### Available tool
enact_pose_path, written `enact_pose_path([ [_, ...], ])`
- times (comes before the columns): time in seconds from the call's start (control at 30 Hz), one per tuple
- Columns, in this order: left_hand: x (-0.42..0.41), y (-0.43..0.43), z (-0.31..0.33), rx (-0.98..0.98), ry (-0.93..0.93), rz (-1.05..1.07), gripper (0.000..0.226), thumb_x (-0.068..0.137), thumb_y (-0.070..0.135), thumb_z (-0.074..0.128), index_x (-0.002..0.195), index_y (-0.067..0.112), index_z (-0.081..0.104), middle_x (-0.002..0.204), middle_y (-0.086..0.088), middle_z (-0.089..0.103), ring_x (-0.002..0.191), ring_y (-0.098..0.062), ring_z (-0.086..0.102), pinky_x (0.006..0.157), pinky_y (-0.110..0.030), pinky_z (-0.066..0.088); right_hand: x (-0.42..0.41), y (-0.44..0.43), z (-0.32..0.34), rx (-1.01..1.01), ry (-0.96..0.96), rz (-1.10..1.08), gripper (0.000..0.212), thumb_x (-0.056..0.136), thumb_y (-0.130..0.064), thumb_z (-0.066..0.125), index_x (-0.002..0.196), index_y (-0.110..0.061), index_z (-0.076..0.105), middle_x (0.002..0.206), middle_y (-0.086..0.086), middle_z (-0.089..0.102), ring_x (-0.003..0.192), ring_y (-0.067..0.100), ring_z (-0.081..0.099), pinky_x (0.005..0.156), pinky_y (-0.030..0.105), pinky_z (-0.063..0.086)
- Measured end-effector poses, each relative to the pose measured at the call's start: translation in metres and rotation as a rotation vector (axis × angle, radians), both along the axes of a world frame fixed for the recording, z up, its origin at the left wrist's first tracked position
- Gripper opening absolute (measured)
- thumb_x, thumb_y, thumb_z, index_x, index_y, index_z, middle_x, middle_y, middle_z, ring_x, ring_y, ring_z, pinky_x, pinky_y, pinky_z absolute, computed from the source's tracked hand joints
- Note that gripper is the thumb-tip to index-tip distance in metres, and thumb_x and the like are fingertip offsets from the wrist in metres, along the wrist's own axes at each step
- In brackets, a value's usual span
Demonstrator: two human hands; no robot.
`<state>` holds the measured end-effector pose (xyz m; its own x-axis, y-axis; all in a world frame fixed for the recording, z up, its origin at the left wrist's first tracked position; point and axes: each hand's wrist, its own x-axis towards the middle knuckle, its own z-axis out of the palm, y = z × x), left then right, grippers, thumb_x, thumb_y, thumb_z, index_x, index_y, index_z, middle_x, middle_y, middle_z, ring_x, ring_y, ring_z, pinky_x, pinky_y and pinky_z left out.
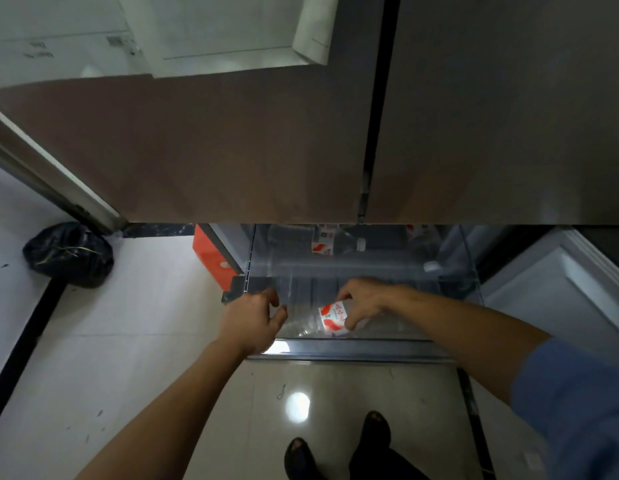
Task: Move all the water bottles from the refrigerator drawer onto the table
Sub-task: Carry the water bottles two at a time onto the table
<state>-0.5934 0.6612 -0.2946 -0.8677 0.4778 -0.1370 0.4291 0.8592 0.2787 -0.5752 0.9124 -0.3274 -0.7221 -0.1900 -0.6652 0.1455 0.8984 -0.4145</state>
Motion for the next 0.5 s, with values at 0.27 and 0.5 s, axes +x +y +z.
enact_pose_path([
  [0.27,-0.005,-0.002,-0.005,-0.041,-0.021,-0.028,0.029,0.089,0.051,0.047,0.095,0.025,0.059,0.071,0.001,0.063,0.068,-0.021,0.062,0.071,-0.036,0.056,0.016,0.075,-0.004,0.051,0.039,-0.209,0.036,0.068,-0.037,0.082,0.100,-0.034,0.067,0.103,-0.008,0.067,0.093,0.014,0.062,0.087,0.036,0.053],
  [0.5,-0.025,0.019,-0.003,-0.056,-0.111,-0.104,0.025,0.092,0.039,0.053,0.101,0.017,0.060,0.090,-0.006,0.066,0.079,-0.022,0.062,0.077,-0.038,0.055,0.035,0.081,0.006,-0.215,-0.007,-0.462,0.029,0.075,-0.012,0.079,0.099,-0.018,0.063,0.100,0.003,0.067,0.082,0.015,0.062,0.068,0.027,0.052],
])
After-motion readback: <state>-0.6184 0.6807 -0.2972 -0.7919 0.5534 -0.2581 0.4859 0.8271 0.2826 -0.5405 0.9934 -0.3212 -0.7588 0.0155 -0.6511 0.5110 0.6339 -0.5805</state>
